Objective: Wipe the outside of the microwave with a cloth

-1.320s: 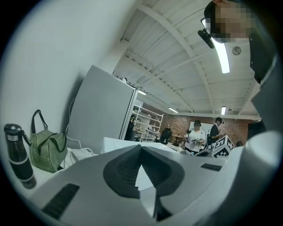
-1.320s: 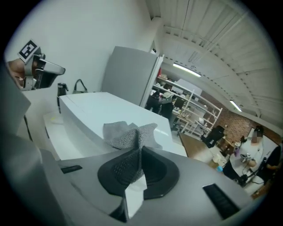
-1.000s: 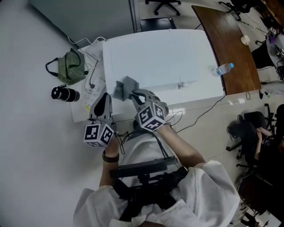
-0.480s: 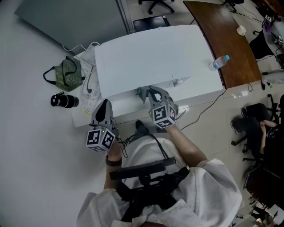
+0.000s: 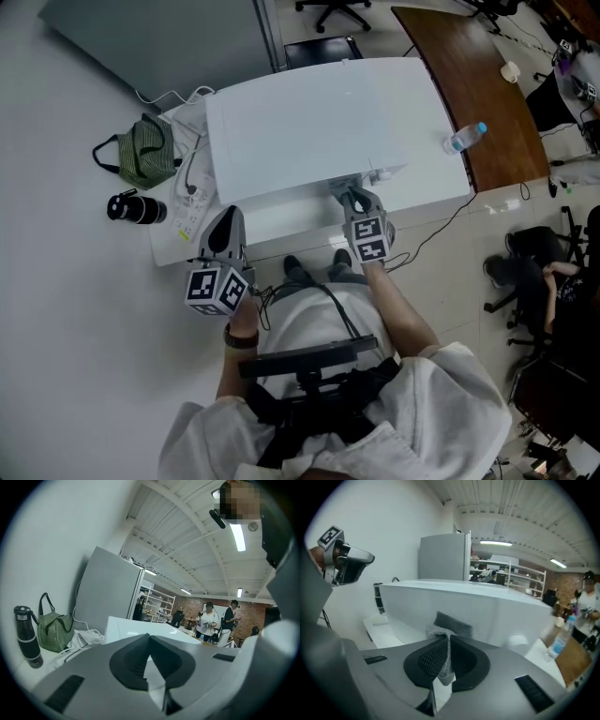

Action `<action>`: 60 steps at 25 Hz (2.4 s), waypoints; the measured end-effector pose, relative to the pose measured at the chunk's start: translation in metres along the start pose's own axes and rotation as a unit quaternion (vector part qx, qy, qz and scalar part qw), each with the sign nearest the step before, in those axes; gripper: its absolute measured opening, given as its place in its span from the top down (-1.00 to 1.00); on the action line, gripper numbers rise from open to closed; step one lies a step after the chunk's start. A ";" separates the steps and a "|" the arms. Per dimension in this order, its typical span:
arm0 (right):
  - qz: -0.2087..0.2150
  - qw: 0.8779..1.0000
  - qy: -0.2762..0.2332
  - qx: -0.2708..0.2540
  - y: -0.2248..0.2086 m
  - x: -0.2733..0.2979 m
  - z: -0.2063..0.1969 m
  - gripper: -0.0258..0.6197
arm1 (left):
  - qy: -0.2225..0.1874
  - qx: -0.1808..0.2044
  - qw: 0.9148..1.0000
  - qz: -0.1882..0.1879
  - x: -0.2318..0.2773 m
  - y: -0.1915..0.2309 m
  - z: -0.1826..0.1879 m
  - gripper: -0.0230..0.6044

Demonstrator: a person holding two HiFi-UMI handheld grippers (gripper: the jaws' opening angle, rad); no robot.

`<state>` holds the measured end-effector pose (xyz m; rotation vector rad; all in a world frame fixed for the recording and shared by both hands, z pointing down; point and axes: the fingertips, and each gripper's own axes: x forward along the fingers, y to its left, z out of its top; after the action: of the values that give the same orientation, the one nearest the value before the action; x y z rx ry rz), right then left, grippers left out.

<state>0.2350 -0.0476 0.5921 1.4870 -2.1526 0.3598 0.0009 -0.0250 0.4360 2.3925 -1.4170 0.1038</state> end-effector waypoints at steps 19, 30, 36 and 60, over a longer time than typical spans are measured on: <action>0.127 0.991 0.028 0.044 0.135 0.065 0.002 0.83 | 0.025 0.004 0.999 -0.042 -0.012 -0.008 -0.015 0.85; -0.110 0.952 0.050 0.282 -0.046 0.022 -0.083 0.83 | 0.027 -0.016 0.997 -0.072 -0.018 -0.001 -0.028 0.85; 0.090 0.969 0.074 0.219 0.158 0.100 -0.035 0.83 | 0.024 -0.030 0.997 -0.064 -0.038 0.036 -0.040 0.85; -0.122 0.962 0.116 0.216 -0.056 0.073 -0.137 0.83 | 0.064 -0.017 0.996 -0.052 -0.005 0.041 -0.052 0.85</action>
<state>0.3002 -0.0606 0.7428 1.8149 -1.7512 0.9106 -0.0306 -0.0212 0.4943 2.3814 -1.2263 0.2008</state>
